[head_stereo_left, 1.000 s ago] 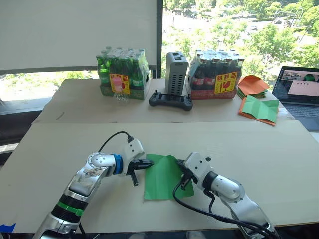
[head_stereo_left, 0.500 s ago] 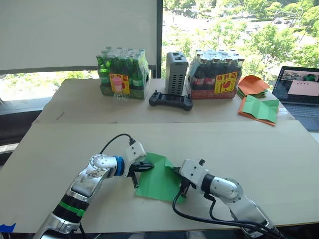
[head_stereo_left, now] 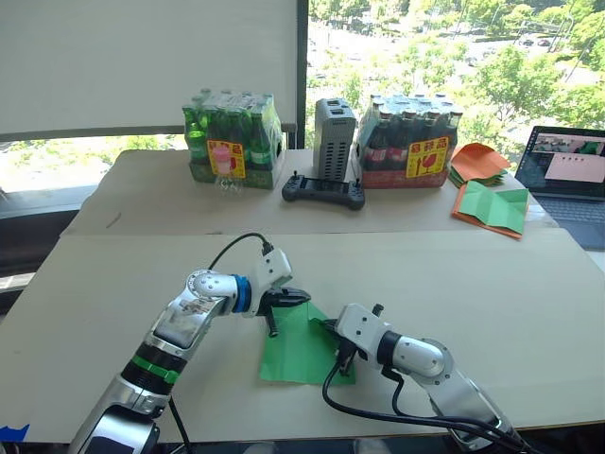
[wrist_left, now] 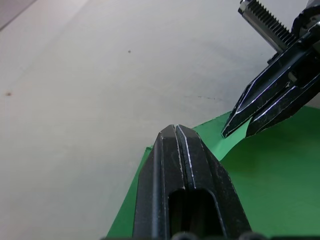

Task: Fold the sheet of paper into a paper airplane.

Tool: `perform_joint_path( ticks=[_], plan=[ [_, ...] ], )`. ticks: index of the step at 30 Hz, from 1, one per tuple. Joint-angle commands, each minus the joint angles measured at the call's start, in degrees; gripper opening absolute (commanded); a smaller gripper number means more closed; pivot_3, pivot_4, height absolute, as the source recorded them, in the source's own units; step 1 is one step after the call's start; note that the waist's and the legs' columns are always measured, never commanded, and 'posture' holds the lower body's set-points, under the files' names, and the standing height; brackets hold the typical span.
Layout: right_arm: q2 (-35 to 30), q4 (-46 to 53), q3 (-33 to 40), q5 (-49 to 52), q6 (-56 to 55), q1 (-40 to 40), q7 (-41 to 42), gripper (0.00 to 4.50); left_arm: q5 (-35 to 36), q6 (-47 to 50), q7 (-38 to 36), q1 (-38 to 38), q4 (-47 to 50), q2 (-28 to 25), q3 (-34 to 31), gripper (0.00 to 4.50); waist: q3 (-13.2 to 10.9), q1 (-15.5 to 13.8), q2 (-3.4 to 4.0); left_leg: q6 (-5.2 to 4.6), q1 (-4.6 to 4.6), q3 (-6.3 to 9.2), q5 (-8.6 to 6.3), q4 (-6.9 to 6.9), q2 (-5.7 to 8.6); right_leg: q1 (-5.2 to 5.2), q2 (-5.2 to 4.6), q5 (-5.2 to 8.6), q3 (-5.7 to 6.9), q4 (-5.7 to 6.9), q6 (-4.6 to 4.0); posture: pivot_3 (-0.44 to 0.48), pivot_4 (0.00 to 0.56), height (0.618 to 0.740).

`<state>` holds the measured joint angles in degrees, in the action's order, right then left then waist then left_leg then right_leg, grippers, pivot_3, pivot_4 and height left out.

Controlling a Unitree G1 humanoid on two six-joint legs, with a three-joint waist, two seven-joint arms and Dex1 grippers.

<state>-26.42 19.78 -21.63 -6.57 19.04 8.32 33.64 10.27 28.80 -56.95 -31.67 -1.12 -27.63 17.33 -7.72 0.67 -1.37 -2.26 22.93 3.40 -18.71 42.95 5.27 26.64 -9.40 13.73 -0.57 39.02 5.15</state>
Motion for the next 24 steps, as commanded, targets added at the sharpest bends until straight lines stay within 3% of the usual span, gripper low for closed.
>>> perform_joint_path(
  ticks=[1,8,20,24],
  plan=[
    [0.5,1.0,0.3,-0.4,0.9,-0.1,-0.2,0.02,-1.0,-2.6,-0.3,-2.5,-1.7,1.2,0.6,0.0,0.0,0.0,0.0,0.0,0.0,0.0,0.0,0.01,0.0,0.0,0.0,0.0,0.0,0.0,0.0,0.0,0.15,0.678],
    [0.9,2.2,0.4,-0.1,2.4,-0.4,0.0,0.02,-6.2,-9.2,-0.9,-3.6,-7.9,1.9,4.4,0.0,0.0,0.0,0.0,0.0,0.01,0.0,0.0,0.01,0.0,0.0,0.0,0.0,0.0,0.0,0.0,0.0,0.15,0.678],
    [-0.1,3.0,-0.8,-0.9,2.6,-0.1,1.6,0.02,-8.0,-11.7,-2.0,-3.5,-11.9,3.1,5.5,0.0,0.0,0.0,-0.01,0.0,-0.01,0.0,0.0,0.02,0.01,-0.02,-0.01,0.0,0.0,0.01,0.0,0.0,0.15,0.678],
    [0.0,3.6,-0.4,-0.8,2.6,0.2,2.1,1.31,-8.8,-11.9,-2.7,-3.5,-12.8,2.9,6.0,0.0,0.0,0.0,-0.01,0.0,-0.04,0.0,0.0,0.02,0.01,-0.06,-0.01,0.0,0.01,0.0,0.0,0.0,0.15,0.678]
  ],
)
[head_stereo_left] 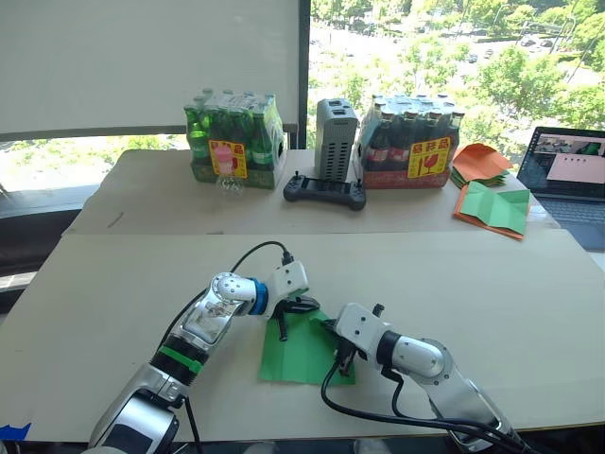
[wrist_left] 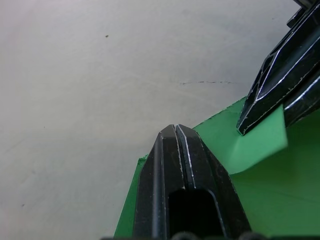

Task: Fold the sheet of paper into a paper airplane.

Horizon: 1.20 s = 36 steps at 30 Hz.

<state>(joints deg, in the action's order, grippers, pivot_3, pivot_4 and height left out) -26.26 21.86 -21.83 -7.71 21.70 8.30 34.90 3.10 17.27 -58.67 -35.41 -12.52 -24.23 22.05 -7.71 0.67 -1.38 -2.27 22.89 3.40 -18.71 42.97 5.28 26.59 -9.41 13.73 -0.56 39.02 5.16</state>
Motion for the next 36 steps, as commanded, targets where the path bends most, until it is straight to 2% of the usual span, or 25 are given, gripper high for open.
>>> perform_joint_path(
  ticks=[1,4,10,14,17,22,36],
  plan=[
    [-0.3,2.0,0.0,0.6,0.2,0.3,1.3,1.66,-1.9,-0.6,-1.1,0.2,-1.7,-0.5,1.3,0.0,0.0,0.0,0.0,0.0,-0.01,0.0,0.0,0.0,0.0,-0.01,0.0,0.0,0.0,0.0,0.0,0.0,0.15,0.678],
    [-0.5,4.5,1.6,3.4,2.2,0.5,3.4,2.64,-2.3,-1.0,-1.6,0.2,-2.5,-0.5,1.5,0.0,0.0,0.0,0.0,0.0,-0.05,0.0,0.0,0.0,-0.01,-0.05,0.01,0.0,0.01,0.0,0.0,0.0,0.15,0.678],
    [4.6,7.2,9.8,14.1,11.6,4.2,2.9,2.64,-3.3,-2.3,-2.0,-0.6,-4.4,-0.4,1.8,0.0,0.0,0.0,0.0,-0.01,-0.05,0.01,0.0,0.02,-0.02,-0.08,0.0,0.0,0.01,-0.01,0.0,0.0,0.15,0.678],
    [5.8,3.3,11.1,13.2,14.8,7.0,-0.6,2.64,-3.3,-2.8,-2.3,-1.5,-5.5,-0.1,1.8,0.0,0.0,0.0,-0.01,-0.01,-0.13,0.02,0.0,0.02,-0.01,-0.17,0.0,0.0,0.03,-0.01,0.0,0.0,0.15,0.678],
    [4.1,1.7,8.6,12.1,13.7,6.6,-0.1,1.82,-3.4,-3.1,-2.3,-1.5,-5.5,-0.1,1.8,0.0,0.0,0.0,-0.01,-0.01,-0.13,0.02,-0.01,0.02,-0.01,-0.16,0.0,0.0,0.03,-0.01,0.0,0.0,0.15,0.678],
    [4.1,-1.1,5.8,10.5,13.0,6.3,-1.3,0.11,-3.5,-2.9,-2.3,-1.2,-5.1,0.0,1.7,0.0,0.0,0.0,-0.01,-0.01,-0.13,0.02,0.0,0.02,-0.01,-0.16,0.0,0.0,0.02,0.01,0.0,0.0,0.15,0.678],
    [4.3,-5.0,2.7,7.9,14.3,7.1,-2.2,0.04,-3.3,-2.0,-2.0,-0.2,-3.3,-0.2,1.5,0.0,0.0,0.0,0.0,-0.01,-0.13,0.02,0.0,0.02,-0.01,-0.16,0.0,0.0,0.02,0.01,0.0,0.0,0.15,0.678]
  ],
)
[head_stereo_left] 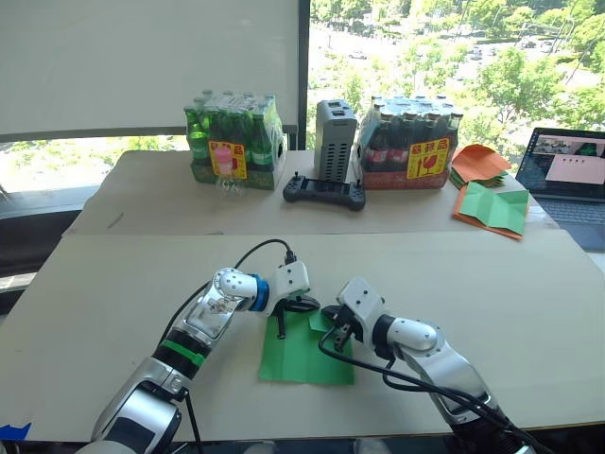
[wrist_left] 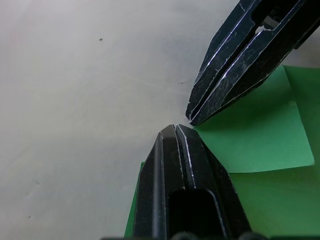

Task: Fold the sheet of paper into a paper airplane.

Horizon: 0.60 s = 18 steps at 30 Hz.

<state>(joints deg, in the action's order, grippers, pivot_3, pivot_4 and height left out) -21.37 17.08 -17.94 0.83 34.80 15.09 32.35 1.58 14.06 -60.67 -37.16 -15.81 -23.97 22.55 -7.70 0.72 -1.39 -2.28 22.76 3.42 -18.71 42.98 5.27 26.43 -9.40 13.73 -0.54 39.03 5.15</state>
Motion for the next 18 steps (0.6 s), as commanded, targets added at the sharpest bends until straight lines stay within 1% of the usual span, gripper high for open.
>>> perform_joint_path(
  ticks=[1,12,18],
  plan=[
    [-1.0,-0.4,-1.8,-0.9,1.2,0.1,0.8,0.04,-1.7,1.3,0.0,1.6,0.1,-0.5,1.0,0.0,0.0,0.0,0.0,0.0,-0.01,0.0,0.0,0.0,0.0,0.0,0.0,0.0,0.0,0.0,0.0,0.0,0.15,0.678],
    [-2.8,0.8,-3.9,-1.8,2.8,-0.8,0.8,0.04,-1.7,1.9,0.1,2.2,1.1,-1.0,1.1,0.0,0.1,0.0,-0.01,0.0,-0.04,0.0,0.0,0.0,-0.01,-0.05,0.0,0.0,0.01,-0.01,0.0,0.0,0.15,0.678],
    [1.0,3.6,0.6,1.1,0.3,1.3,-1.0,0.04,-1.7,1.9,-0.2,2.3,1.3,-1.1,1.1,0.0,0.1,0.0,-0.02,0.0,-0.06,0.0,0.0,-0.01,-0.01,-0.05,0.01,0.0,0.01,-0.01,0.0,0.0,0.15,0.678]
  ],
)
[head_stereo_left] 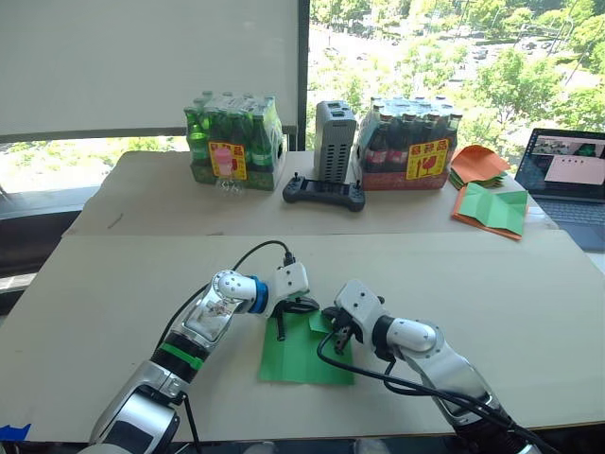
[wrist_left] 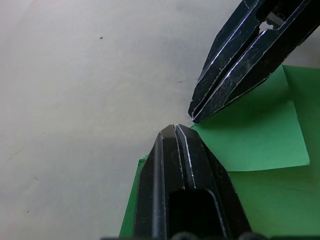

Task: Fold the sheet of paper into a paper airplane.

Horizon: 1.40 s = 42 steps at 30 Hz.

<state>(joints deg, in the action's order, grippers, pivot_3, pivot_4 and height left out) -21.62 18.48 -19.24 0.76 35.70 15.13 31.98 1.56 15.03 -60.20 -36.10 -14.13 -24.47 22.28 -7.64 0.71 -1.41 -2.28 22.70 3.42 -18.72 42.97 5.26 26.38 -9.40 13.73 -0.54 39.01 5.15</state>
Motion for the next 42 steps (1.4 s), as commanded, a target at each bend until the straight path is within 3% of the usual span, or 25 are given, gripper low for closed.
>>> perform_joint_path(
  ticks=[1,19,42],
  plan=[
    [1.7,2.5,2.2,1.7,-0.8,1.5,-0.6,0.04,-1.7,0.9,-0.6,1.3,-0.4,-0.6,1.3,0.0,0.0,0.0,0.0,0.0,0.0,0.0,0.0,0.0,0.0,0.0,0.0,0.0,0.0,0.0,0.0,0.0,0.15,0.678],
    [0.1,-0.5,-0.5,-1.3,3.7,-0.5,-1.6,0.04,-1.5,1.2,-0.7,1.4,0.3,-0.5,1.4,0.0,0.0,0.0,0.01,0.0,0.0,0.0,0.0,0.0,0.0,0.0,0.0,0.0,0.0,0.0,0.0,0.0,0.15,0.678],
    [-2.3,4.1,-2.0,-0.3,10.7,-3.1,-1.2,0.04,-2.5,1.1,-1.1,0.9,0.6,0.1,1.7,0.0,0.1,-0.2,-0.01,-0.03,-0.08,0.0,-0.02,0.0,0.01,-0.11,-0.01,0.0,0.01,-0.03,0.0,0.0,0.15,0.678]
  ],
)
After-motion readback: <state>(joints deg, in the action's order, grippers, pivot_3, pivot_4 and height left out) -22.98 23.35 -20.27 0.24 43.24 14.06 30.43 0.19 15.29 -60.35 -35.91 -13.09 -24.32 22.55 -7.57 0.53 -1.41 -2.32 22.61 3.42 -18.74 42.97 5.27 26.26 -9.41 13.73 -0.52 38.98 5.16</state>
